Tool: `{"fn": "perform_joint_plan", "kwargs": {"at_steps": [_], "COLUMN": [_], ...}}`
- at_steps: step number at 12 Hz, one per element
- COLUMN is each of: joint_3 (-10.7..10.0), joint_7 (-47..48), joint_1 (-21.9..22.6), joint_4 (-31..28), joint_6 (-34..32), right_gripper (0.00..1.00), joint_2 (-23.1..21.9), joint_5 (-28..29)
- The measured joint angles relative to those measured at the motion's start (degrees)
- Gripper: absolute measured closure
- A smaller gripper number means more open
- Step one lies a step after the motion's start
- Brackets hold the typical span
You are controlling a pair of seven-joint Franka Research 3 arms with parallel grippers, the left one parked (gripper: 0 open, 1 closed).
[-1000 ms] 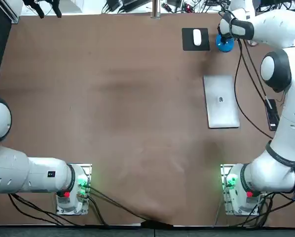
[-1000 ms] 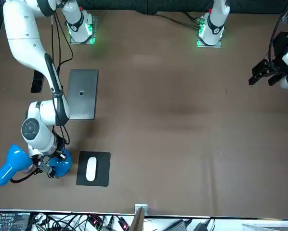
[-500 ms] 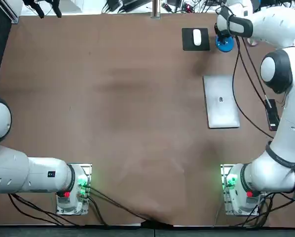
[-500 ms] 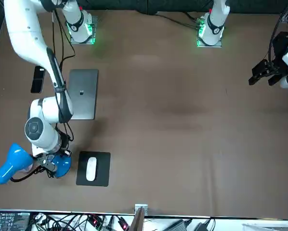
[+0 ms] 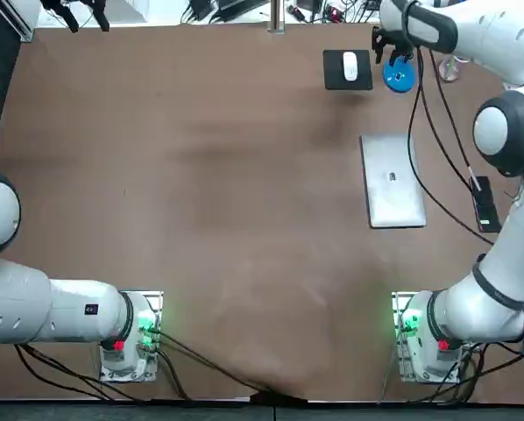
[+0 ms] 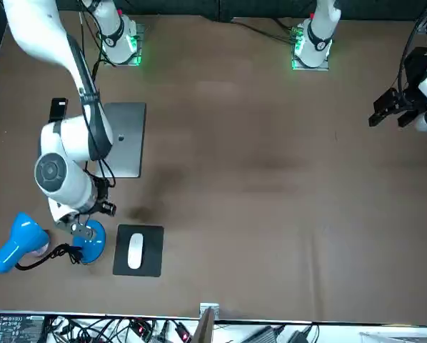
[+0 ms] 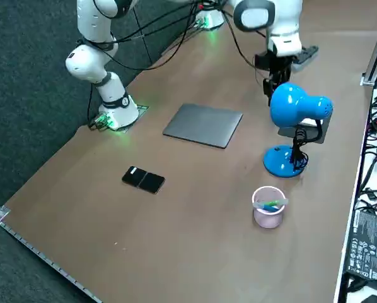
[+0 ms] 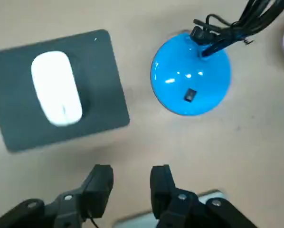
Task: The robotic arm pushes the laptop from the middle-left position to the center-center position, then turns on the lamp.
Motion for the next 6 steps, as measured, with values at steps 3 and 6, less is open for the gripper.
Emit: {"fn": "perform_joint_plan", "kwargs": {"at_steps": [3, 6], "joint_3": [0.0, 0.0], "joint_7": [-7.6, -13.6], "joint_1": [-0.7, -2.1], "joint_4": [0.0, 0.0], "joint_6": [-4.4, -9.2], "right_gripper": [0.32, 0.01], "joint_2": [-4.4, -8.6], "joint_5": [0.9, 1.5]}}
